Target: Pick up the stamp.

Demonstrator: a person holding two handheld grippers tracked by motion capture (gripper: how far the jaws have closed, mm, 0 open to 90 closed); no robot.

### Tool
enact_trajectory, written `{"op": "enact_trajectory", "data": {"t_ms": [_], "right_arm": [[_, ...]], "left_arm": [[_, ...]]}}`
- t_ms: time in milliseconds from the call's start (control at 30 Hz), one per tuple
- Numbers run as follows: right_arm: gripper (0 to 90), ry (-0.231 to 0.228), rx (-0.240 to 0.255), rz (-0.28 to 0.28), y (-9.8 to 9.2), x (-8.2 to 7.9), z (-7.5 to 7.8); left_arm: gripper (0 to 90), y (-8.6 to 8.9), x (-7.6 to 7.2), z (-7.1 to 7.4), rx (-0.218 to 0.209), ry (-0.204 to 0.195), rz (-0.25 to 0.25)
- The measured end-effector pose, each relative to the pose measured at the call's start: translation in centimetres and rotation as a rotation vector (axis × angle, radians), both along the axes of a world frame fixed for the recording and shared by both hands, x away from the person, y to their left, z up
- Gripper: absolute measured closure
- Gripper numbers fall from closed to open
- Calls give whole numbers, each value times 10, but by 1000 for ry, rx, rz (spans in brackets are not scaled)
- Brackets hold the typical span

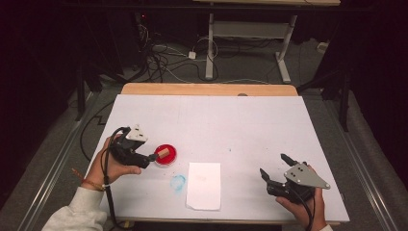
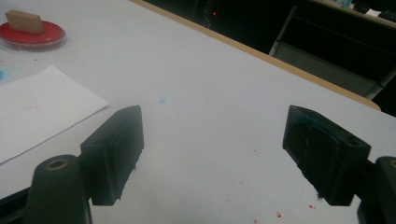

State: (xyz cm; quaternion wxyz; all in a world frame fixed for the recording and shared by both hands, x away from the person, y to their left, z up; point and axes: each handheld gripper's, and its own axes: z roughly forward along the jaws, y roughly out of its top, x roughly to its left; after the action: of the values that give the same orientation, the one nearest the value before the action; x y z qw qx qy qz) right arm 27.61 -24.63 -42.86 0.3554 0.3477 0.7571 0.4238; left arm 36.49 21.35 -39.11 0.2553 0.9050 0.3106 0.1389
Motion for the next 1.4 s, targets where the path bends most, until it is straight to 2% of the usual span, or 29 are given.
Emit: {"op": "enact_trajectory", "data": {"t_ms": [33,67,100,133,200,267,300,333,600,700,733,967,1133,1200,1233,1400], "right_arm": [[209,0,0,0,0,0,0],[209,1,-4,6,0,0,0],[209,1,-3,4,0,0,0],[209,1,-3,4,0,0,0],[209,2,-4,3,-1,0,-1],[210,2,-7,0,-1,0,-1],[210,6,-14,0,-1,0,-1],[210,5,-12,1,-1,0,-1],[215,8,-18,1,-1,0,-2],[217,8,-21,4,-1,1,-2],[217,9,-20,4,-1,1,-2],[224,15,-31,13,0,1,-3],[229,15,-43,16,1,1,-3],[230,19,-42,16,1,1,-3],[230,19,-46,15,1,1,-3],[234,26,-49,23,2,1,-4]], "left_arm": [[285,-2,3,-1,11,12,-5],[320,-9,9,-5,26,48,-22],[320,-12,12,-6,36,61,-28],[339,-12,12,-6,36,61,-28],[371,-18,18,-10,67,88,-46],[385,-23,21,-12,79,104,-61],[431,-25,23,-13,90,110,-72],[434,-29,27,-15,110,119,-64],[513,-35,39,-24,128,173,-72],[549,-36,43,-26,133,184,-54],[551,-36,45,-27,140,176,-44],[572,-39,49,-32,150,199,-52],[649,-41,51,-34,158,200,-57],[650,-43,51,-35,160,201,-64],[709,-43,51,-35,160,198,-65],[735,-45,50,-36,160,201,-62]]}}
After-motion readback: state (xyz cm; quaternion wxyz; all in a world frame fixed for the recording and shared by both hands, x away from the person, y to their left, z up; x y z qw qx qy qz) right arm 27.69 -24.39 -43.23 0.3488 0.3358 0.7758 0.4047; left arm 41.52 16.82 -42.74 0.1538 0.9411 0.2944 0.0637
